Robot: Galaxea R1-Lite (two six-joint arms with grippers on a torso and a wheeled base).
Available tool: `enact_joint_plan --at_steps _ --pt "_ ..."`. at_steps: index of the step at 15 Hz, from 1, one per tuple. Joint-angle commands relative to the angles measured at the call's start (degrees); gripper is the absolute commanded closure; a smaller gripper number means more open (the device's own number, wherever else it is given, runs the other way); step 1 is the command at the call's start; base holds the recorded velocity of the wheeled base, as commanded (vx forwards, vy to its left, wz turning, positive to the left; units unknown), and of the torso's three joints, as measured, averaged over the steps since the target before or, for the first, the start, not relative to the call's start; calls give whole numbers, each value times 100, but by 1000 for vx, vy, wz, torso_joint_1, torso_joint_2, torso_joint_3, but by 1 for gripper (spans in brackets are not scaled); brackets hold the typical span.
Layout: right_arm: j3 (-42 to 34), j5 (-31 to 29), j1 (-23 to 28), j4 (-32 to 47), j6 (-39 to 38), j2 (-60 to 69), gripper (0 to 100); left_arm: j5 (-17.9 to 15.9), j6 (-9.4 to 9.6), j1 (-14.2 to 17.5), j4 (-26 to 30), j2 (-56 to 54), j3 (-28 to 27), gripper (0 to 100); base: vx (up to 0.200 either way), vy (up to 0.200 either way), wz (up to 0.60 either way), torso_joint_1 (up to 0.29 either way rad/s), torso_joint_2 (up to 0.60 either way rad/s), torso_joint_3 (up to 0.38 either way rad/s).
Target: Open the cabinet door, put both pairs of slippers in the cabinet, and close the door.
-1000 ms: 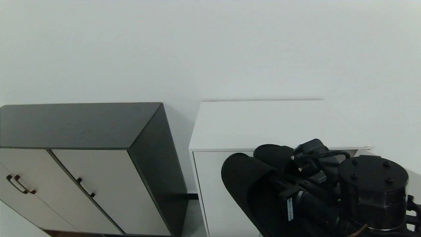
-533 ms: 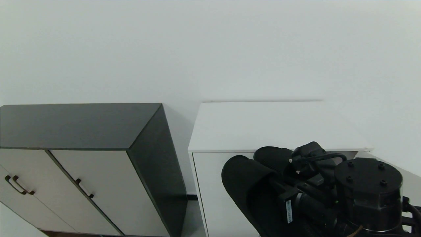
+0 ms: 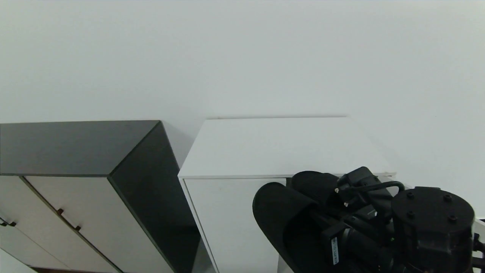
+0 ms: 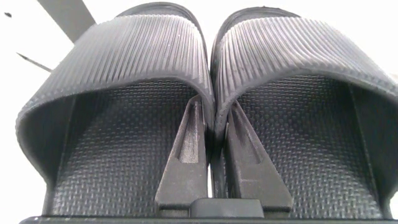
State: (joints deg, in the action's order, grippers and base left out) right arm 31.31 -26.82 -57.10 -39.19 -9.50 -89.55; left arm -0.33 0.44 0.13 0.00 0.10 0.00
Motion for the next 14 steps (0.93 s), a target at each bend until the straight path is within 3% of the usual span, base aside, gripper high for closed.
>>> enact_joint_plan --at_steps 1,4,14 --pt "-54 1 -135 -1 0 122 100 -2 0 4 0 -1 0 100 0 -200 0 2 2 7" --pt "-125 1 -143 -1 0 122 100 -2 0 4 0 -1 0 100 0 -200 0 5 1 6" --pt "-169 1 -135 -1 0 87 100 -2 0 4 0 -1 0 100 0 0 0 0 0 0"
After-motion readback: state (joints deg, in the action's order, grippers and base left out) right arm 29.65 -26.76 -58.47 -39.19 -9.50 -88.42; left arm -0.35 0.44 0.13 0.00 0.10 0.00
